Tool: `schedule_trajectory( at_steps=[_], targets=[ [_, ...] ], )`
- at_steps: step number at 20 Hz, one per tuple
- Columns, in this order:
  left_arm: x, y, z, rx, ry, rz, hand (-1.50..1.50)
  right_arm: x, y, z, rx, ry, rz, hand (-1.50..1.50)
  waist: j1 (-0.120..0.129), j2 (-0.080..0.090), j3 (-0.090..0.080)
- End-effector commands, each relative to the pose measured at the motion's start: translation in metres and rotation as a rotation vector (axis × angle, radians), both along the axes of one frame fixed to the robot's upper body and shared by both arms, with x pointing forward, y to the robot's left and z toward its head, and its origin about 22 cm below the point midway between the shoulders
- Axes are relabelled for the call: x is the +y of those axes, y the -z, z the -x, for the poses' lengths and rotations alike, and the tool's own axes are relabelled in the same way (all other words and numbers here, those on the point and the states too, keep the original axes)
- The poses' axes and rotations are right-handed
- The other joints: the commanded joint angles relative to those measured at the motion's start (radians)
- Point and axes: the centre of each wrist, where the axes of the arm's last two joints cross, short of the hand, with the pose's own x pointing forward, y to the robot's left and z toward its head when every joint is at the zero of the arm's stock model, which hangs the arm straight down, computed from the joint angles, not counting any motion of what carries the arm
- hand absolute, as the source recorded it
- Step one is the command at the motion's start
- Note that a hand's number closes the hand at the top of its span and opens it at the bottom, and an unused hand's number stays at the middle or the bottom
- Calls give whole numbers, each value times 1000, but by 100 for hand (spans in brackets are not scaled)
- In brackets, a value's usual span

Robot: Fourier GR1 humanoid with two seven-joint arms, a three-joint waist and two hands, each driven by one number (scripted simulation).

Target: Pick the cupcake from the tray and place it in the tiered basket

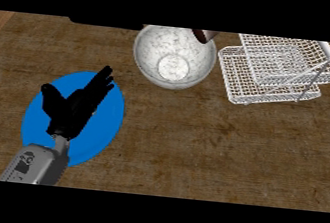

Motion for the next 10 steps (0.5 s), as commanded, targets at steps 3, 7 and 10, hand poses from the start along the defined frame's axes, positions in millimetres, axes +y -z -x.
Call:
schedule_trajectory(
  at_steps=[3, 7, 10],
  targets=[
    [11, 9, 9, 20, -1, -2, 0, 24, 33, -22, 8, -83, -278, -150, 16, 6, -1],
    [8, 7, -1, 3, 7, -8, 0, 41, 45, -34, -32, -179, -307, -150, 13, 11, -1],
    [1, -1, -8, 7, 16, 15, 0, 68, 45, -39, -94, -226, -314, -150, 12, 9, -1]
  ],
)
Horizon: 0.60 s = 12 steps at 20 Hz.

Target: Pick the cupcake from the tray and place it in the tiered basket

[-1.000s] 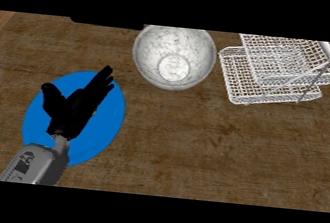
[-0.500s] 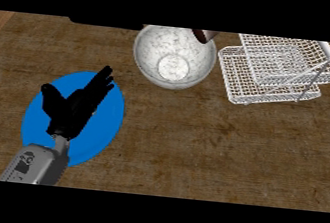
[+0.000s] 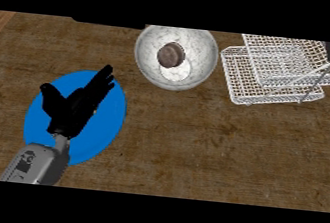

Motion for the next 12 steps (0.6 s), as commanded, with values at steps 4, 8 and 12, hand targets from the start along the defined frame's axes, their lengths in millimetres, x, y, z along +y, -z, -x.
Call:
schedule_trajectory(
  at_steps=[4, 8, 12],
  targets=[
    [2, 9, 7, 27, -3, -13, 0, 38, -4, -10, -153, -22, -78, -150, -2, -2, -2],
    [-4, 6, 4, 39, -17, -5, 0, 22, 3, -11, -230, 123, -90, -150, -10, -3, -2],
    [-11, 6, 6, 30, -36, -3, 0, -31, -16, -5, -173, 262, -265, -150, -26, -8, -2]
  ],
)
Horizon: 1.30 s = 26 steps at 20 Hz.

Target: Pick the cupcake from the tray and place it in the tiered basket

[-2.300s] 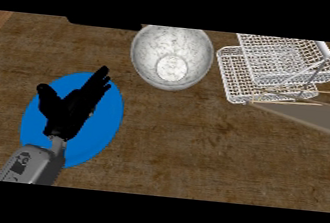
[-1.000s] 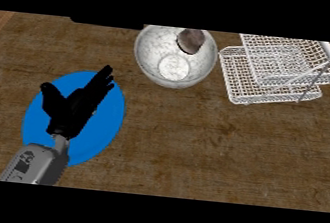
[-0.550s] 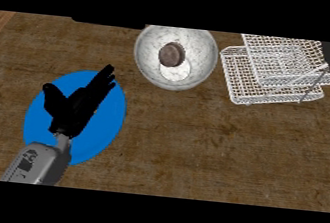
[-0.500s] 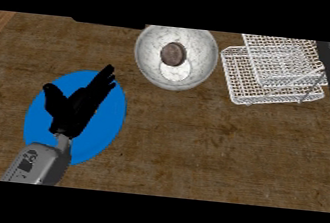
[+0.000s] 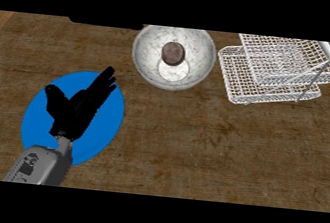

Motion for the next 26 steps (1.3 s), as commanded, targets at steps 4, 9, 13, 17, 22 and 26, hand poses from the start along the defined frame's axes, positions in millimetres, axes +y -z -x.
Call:
schedule_trajectory(
  at_steps=[4, 9, 13, 17, 22, 26],
  targets=[
    [19, 7, 6, 17, -39, -8, 0, -92, -7, 22, 49, 184, -92, -150, -23, -5, -1],
    [22, 3, 8, 18, -39, 1, 0, -175, -16, 64, 98, 139, -42, -150, -35, -9, -1],
    [25, 16, 7, 15, -43, -2, 0, -227, -17, 102, 140, 46, 30, -150, -49, -10, -1],
    [32, 3, 7, 19, -55, 13, 0, -292, -19, 162, 154, 17, 33, -150, -42, -8, 1],
    [9, 1, 1, 10, -32, 10, 0, -341, -32, 222, 143, 32, 27, -150, -23, 1, 2],
    [10, 12, 6, 5, -52, -17, 0, -362, -31, 256, 162, 17, 27, -150, -25, -1, 2]
  ],
)
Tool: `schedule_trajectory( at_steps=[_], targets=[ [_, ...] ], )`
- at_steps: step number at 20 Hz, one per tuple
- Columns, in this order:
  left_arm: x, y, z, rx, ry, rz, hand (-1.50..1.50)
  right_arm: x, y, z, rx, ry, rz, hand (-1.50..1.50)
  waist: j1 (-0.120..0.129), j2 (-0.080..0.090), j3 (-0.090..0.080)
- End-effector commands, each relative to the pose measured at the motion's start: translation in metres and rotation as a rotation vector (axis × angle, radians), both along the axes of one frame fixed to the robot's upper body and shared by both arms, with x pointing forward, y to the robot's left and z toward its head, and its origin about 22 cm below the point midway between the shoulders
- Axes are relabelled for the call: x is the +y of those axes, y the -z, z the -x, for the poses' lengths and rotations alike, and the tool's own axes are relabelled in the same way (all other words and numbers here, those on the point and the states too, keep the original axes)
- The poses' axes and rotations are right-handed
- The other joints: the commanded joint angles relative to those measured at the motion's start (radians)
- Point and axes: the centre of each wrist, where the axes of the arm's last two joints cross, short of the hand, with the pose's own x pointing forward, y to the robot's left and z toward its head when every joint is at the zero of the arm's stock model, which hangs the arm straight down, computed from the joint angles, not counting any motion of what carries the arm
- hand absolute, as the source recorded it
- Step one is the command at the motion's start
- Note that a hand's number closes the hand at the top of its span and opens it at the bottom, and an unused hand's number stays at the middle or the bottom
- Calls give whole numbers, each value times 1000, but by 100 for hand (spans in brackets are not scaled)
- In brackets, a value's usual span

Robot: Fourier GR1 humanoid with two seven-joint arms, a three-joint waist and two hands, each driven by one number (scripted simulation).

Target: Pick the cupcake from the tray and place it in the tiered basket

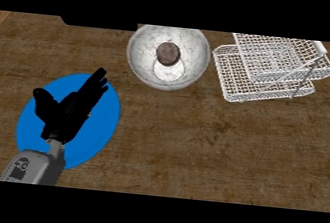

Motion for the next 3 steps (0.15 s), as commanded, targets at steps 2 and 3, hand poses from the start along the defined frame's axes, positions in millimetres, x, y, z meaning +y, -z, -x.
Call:
schedule_trajectory(
  at_steps=[2, 3],
  targets=[
    [-7, -5, -9, 5, 11, -5, 0, -30, -5, 52, 1, 1, 8, -150, 9, 7, 1],
    [0, 1, 1, 22, 23, 8, 0, -36, -6, 63, -27, 8, -3, -150, 9, 4, 0]
  ],
)
